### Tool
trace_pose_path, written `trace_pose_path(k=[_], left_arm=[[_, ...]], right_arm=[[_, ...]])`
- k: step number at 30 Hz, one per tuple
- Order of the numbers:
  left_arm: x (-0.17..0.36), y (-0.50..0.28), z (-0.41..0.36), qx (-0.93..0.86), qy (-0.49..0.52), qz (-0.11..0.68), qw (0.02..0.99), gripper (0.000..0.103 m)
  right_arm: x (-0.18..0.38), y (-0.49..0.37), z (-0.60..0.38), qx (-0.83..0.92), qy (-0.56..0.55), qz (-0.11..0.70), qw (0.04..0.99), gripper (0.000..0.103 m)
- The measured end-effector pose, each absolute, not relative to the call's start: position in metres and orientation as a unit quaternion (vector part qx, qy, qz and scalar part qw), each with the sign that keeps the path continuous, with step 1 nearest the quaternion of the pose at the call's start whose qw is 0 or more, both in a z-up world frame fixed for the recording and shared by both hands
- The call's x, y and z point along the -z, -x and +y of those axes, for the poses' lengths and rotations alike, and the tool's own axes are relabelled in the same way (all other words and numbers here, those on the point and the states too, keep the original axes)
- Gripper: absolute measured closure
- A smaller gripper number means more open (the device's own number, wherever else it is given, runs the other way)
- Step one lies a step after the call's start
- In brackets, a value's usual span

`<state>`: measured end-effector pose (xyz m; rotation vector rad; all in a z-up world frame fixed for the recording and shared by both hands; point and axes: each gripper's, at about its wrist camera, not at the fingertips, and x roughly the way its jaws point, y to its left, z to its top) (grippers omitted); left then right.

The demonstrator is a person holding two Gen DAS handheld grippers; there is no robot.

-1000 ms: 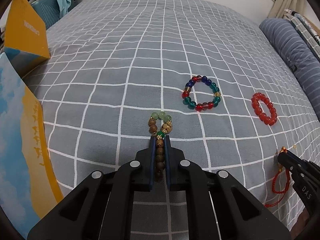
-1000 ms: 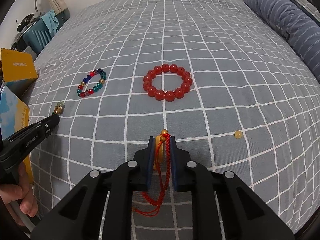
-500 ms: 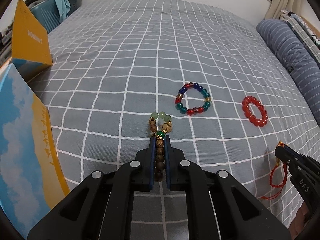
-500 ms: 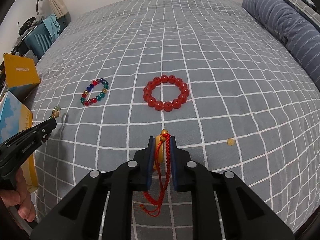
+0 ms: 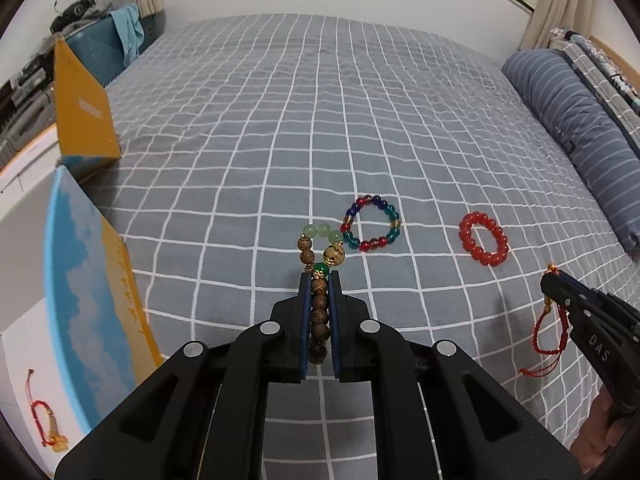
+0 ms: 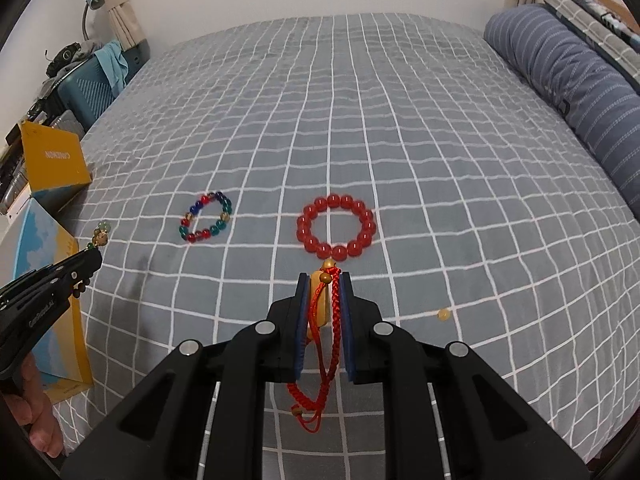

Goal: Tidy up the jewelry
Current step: 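Lift and carry both bracelets over the white box with both tools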

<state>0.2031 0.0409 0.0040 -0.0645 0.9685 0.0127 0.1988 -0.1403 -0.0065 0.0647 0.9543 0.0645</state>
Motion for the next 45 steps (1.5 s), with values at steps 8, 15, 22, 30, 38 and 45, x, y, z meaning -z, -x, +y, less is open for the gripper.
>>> trace_pose_path(k=[8, 15, 22, 30, 38, 45], left_arm=[[-0.027, -0.199, 0.044, -0.01, 0.025, 0.454, 0.891, 0.095], [-0.046, -0.19, 0.052, -0.014, 0.021, 0.444, 0.896, 0.095], [-0.062, -0.178, 0.064, -0.023, 0.026, 0.434, 0.9, 0.095], [-0.075, -0.164, 0.084, -0.042, 0.032, 0.426, 0.903, 0.095], [-0.086, -0.144, 0.112, -0.055, 0.046, 0.415, 0.907, 0.095], [-0.094, -0.124, 0.145, -0.08, 0.065, 0.407, 0.908, 0.095]], right_arm=[[-0.02, -0.2, -0.133, -0.037, -0.024, 0.44, 0.897, 0.089], [-0.041, -0.201, -0.117, -0.05, -0.014, 0.427, 0.903, 0.089], [-0.058, -0.201, -0.095, -0.073, -0.008, 0.415, 0.907, 0.089], [-0.07, -0.199, -0.062, -0.107, 0.001, 0.407, 0.907, 0.089], [-0.078, -0.195, -0.023, -0.136, 0.017, 0.403, 0.905, 0.089], [-0.082, -0.189, 0.013, -0.16, 0.036, 0.402, 0.901, 0.089]])
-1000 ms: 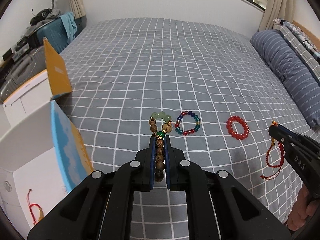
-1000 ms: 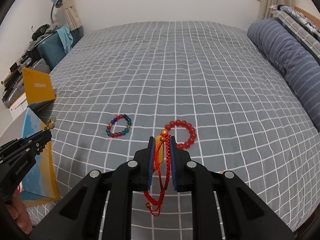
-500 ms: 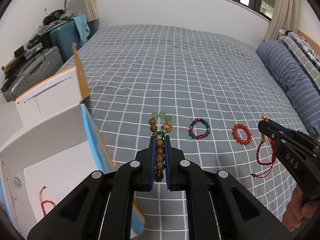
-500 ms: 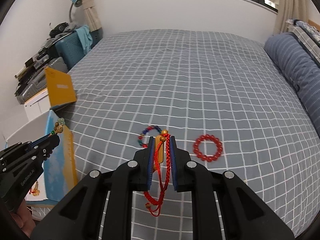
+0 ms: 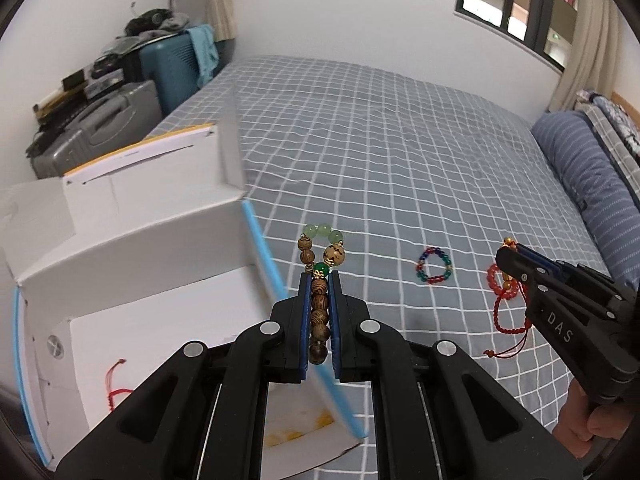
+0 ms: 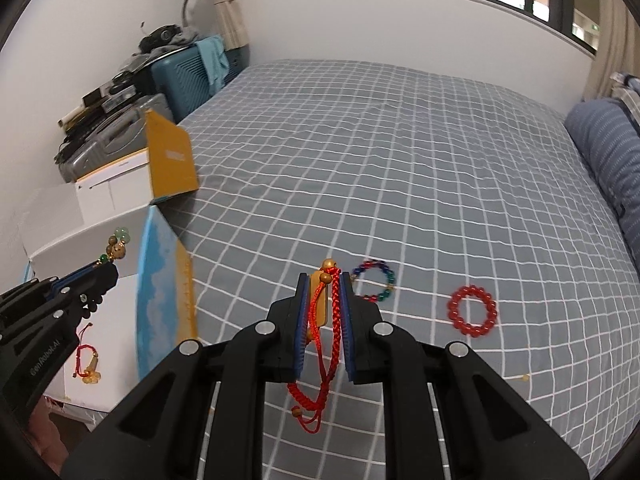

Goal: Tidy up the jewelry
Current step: 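Lift and carry both bracelets over the white box with both tools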

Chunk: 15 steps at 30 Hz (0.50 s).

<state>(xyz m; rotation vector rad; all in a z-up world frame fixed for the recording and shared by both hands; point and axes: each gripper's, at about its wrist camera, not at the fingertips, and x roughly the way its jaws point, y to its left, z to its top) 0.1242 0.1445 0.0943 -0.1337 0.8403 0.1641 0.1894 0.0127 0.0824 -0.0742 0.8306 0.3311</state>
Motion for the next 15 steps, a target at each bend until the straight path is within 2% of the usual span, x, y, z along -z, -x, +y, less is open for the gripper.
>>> trace_pose_path(k=[15], left_arm=[[-0.099, -0.074, 0.235, -0.162, 0.099, 0.399, 0.897, 0.095]], right_arm=[[-0.09, -0.164, 0.114, -0.242, 0.078, 0.389, 0.886, 0.089]])
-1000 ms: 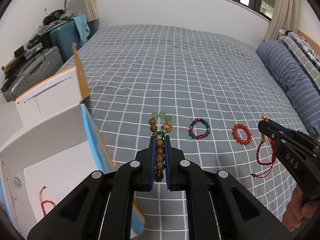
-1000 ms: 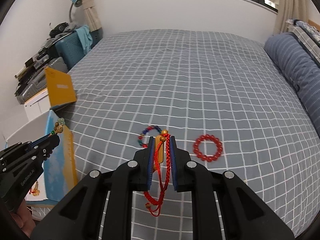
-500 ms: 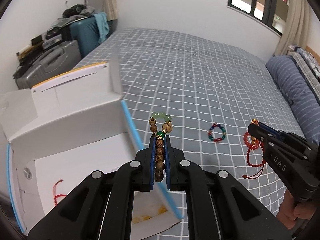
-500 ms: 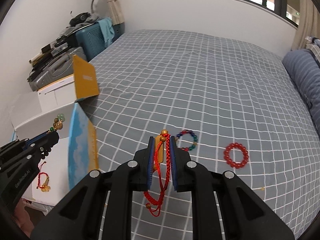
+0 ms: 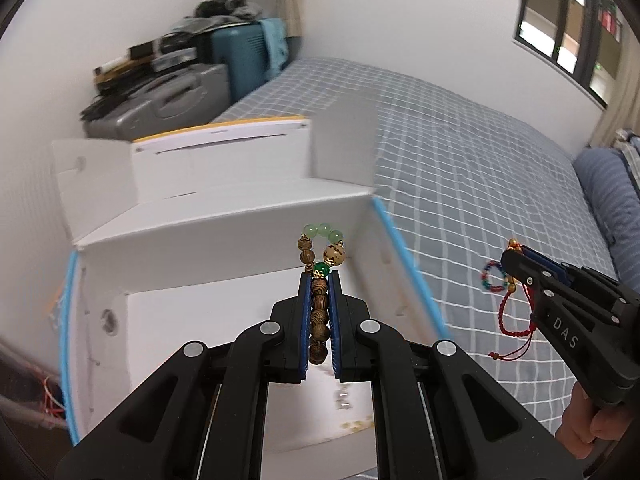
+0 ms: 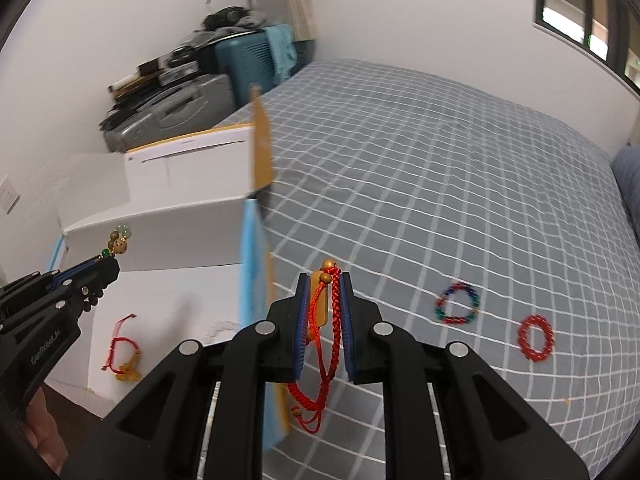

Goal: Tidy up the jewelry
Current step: 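Lift and carry both bracelets over the white box with both tools, then open both tools to drop the bracelets into the box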

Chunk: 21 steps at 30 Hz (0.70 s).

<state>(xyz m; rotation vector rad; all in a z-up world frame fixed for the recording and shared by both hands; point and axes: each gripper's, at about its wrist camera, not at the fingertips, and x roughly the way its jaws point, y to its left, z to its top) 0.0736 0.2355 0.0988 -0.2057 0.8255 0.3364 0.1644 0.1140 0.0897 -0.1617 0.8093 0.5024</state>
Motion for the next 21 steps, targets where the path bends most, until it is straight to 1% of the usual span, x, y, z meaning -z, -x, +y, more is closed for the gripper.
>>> trace_pose_path(k=[10, 21], left_arm=[[-0.091, -0.038, 0.286, -0.205, 0.114, 0.401, 0.885, 0.095], [-0.053, -0.021, 0.319, -0.211, 0.143, 0.426, 0.868, 0.095]], right_arm=[[-0.085, -0.143, 0.176, -0.286, 0.097, 0.389, 0.87, 0.089], [-0.047, -0.126, 0.215, -0.298, 0.117, 0.415, 0.852, 0.089]])
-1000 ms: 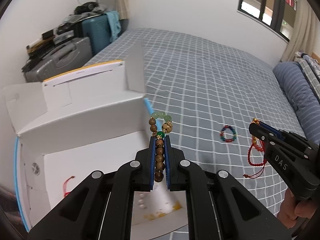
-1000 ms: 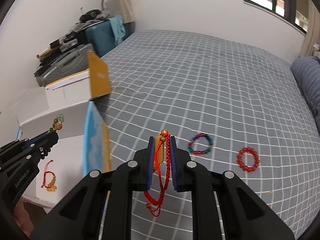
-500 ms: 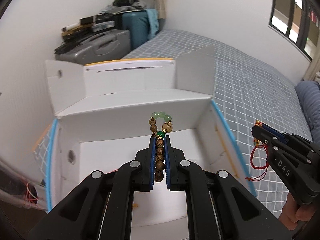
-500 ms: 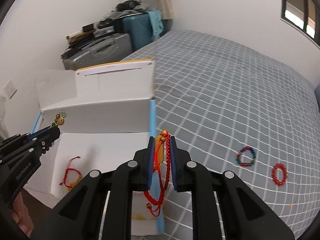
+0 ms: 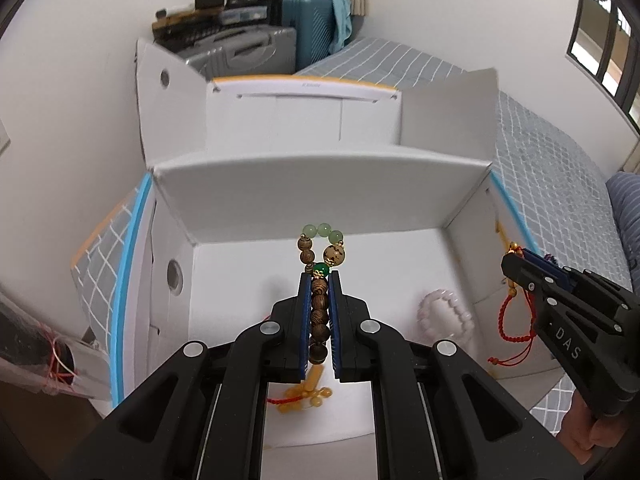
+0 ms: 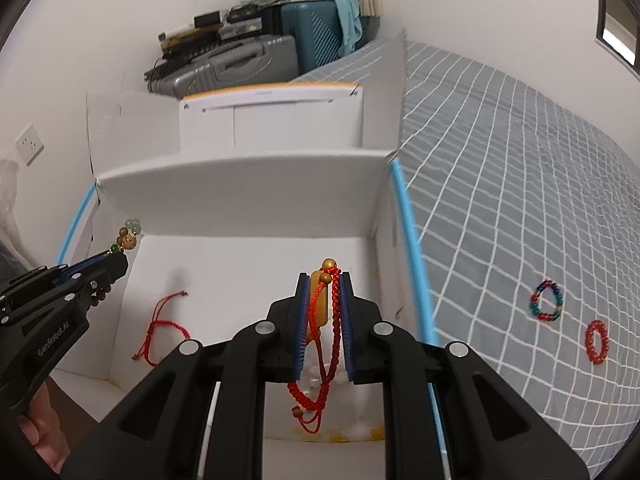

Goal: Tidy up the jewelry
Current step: 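Open both tools to drop the bracelets into the box, then move both tools back over the remaining bracelets on the bed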

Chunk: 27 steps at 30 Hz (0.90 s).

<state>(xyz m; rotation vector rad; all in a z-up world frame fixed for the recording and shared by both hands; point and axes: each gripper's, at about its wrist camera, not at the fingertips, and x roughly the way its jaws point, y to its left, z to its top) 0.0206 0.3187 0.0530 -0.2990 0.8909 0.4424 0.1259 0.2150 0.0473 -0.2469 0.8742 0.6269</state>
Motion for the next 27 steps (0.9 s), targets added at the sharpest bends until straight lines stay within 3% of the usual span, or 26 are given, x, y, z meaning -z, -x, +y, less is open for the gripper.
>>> trace_pose_path(k=[15, 17, 18, 20, 23, 27], left_arm=[[-0.017, -0.02, 0.333, -0.206, 0.154, 0.469, 0.845, 0.094], [-0.016, -0.02, 0.334, -0.207, 0.159, 0.474, 0.841, 0.087], [-0.015, -0.02, 0.335, -0.208, 0.162, 0.476, 0.839, 0.081], [-0.018, -0.017, 0.336, -0.214, 0.166, 0.468, 0.841, 0.051], [-0.027, -0.013, 0.336, -0.229, 0.158, 0.454, 0.847, 0.035], [-0.038, -0.009, 0.335, -0.233, 0.159, 0.44, 0.852, 0.024]], right_arm=[[-0.016, -0.126, 0.228, -0.285, 0.14, 0.444, 0.838, 0.086], [-0.018, -0.125, 0.228, -0.285, 0.141, 0.441, 0.839, 0.081], [-0.02, -0.125, 0.228, -0.286, 0.141, 0.438, 0.84, 0.067], [-0.026, -0.122, 0.226, -0.284, 0.14, 0.424, 0.848, 0.046], [-0.034, -0.117, 0.223, -0.283, 0.141, 0.411, 0.855, 0.034], [-0.046, -0.112, 0.22, -0.281, 0.146, 0.391, 0.864, 0.02]])
